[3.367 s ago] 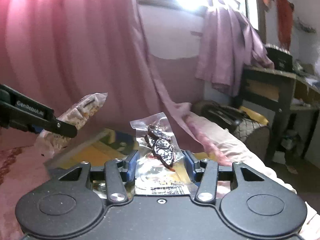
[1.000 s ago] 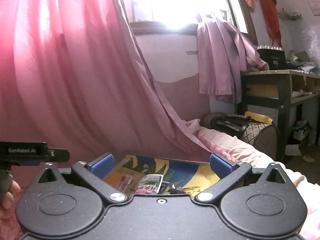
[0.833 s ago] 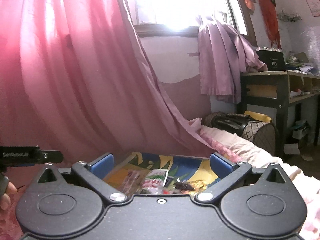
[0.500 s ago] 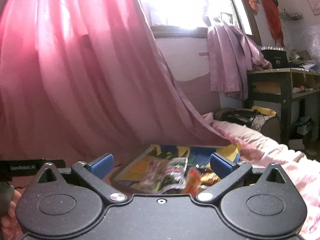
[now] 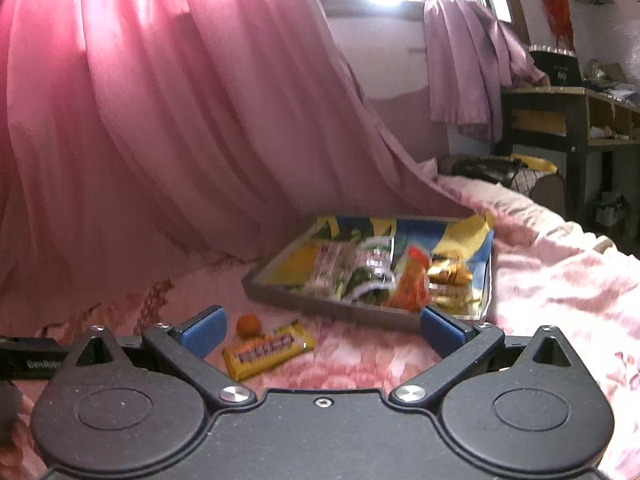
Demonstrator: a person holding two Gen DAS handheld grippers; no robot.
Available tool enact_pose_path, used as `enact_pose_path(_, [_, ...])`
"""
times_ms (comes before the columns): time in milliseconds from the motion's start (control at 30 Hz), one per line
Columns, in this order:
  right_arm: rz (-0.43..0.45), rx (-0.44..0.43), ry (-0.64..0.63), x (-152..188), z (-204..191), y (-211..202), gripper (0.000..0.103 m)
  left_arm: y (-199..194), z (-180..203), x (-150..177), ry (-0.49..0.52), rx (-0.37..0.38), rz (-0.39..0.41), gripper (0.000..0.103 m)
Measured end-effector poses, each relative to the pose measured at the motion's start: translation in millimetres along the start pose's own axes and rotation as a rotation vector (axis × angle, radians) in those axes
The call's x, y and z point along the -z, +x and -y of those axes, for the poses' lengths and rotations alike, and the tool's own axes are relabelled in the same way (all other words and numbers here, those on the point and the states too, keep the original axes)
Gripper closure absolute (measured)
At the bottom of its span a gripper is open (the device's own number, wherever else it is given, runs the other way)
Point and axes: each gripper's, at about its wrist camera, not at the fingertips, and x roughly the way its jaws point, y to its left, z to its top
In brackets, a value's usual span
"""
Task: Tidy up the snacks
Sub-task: 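Withdraw both open tools from the tray toward the orange and yellow bar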
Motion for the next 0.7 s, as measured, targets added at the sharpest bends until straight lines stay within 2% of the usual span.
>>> enact_pose_path(233, [-0.113, -0.006, -0.056, 12.8, -13.7, 15.9, 0.001, 13.2, -4.9, 3.8, -0.02, -0.045, -0.102, 0.0])
enact_pose_path(700, [-0.249, -0.005, -0.085, 26.5, -22.4, 44.0, 0.001, 35.8, -2.1, -0.5, 0.017, -0.04, -0.233, 0.0])
